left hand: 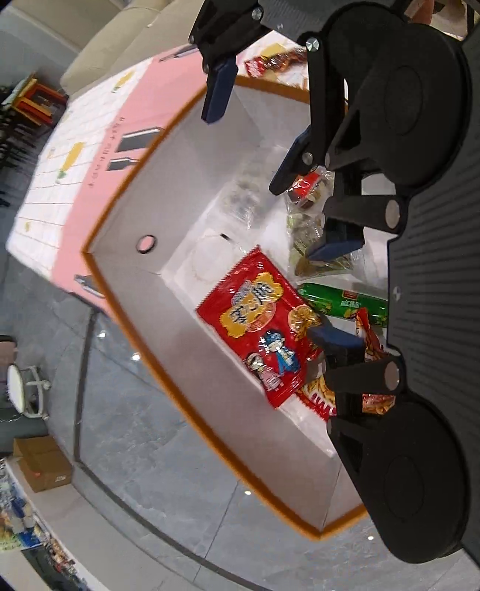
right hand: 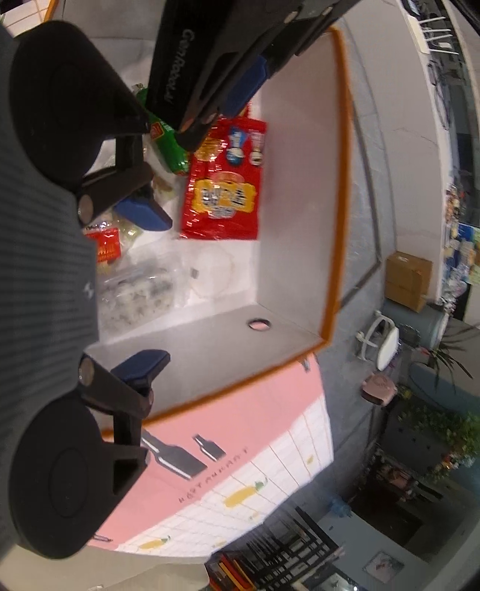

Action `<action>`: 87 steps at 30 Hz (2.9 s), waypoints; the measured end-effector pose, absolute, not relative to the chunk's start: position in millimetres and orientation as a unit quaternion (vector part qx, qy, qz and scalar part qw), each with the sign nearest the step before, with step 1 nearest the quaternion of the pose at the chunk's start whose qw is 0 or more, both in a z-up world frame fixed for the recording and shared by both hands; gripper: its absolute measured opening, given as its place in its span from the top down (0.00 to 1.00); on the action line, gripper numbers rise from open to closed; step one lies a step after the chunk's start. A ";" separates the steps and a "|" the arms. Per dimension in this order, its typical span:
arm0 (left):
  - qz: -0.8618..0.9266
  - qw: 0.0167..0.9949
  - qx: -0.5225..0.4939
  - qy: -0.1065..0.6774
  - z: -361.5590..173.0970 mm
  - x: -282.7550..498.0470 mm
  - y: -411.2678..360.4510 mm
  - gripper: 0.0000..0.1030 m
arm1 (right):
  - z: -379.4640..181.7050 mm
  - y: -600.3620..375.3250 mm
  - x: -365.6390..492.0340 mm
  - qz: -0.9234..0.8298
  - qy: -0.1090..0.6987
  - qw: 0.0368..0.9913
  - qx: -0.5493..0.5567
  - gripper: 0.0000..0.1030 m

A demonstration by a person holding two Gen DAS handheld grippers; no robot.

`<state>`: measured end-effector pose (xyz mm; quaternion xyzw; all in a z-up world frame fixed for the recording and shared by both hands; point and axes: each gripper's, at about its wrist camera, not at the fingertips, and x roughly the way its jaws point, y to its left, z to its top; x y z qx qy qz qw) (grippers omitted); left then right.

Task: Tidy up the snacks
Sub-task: 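Carry the sausage and egg-snack pack into the orange box and open both tools, then move both tools back over the remaining snacks on the table, then grasp the white spicy-stick packet with the left tool while the right grasps the dark chocolate bag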

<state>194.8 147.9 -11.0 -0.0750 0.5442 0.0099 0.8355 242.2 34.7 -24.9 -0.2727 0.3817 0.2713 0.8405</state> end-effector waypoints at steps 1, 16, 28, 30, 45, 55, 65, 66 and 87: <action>0.011 0.841 -0.074 0.535 -5.5 191.6 147.2 0.48 | -20.1 33.3 239.7 0.268 0.376 0.845 -0.271 0.29; -0.029 0.929 -0.029 0.368 73.8 129.3 88.1 0.32 | 62.5 -47.0 163.4 0.205 0.255 0.931 -0.161 0.15; -0.124 0.938 0.003 0.325 62.8 91.3 10.3 0.27 | 44.5 -134.7 90.2 0.117 0.252 0.956 -0.091 0.10; -0.137 0.931 -0.003 0.337 53.4 90.4 0.1 0.27 | 33.2 -148.3 81.6 0.103 0.268 0.955 -0.076 0.10; -0.176 0.898 0.064 0.399 -22.1 108.1 -46.3 0.27 | -50.6 -201.4 77.8 0.040 0.333 0.940 -0.059 0.13; -0.173 0.884 0.092 0.424 -71.1 149.8 -60.5 0.21 | -86.7 -225.8 122.1 0.007 0.373 0.927 -0.043 0.24; -0.183 0.873 0.103 0.440 -101.3 183.0 -69.0 0.20 | -109.7 -230.1 150.1 0.012 0.401 0.916 -0.009 0.27; -0.183 0.873 0.100 0.441 -103.4 185.8 -68.7 0.20 | -111.2 -230.3 152.4 0.012 0.404 0.915 -0.006 0.27; -0.203 0.872 0.102 0.435 -110.4 181.6 -83.3 0.45 | -126.3 -232.7 161.9 -0.007 0.440 0.898 0.010 0.46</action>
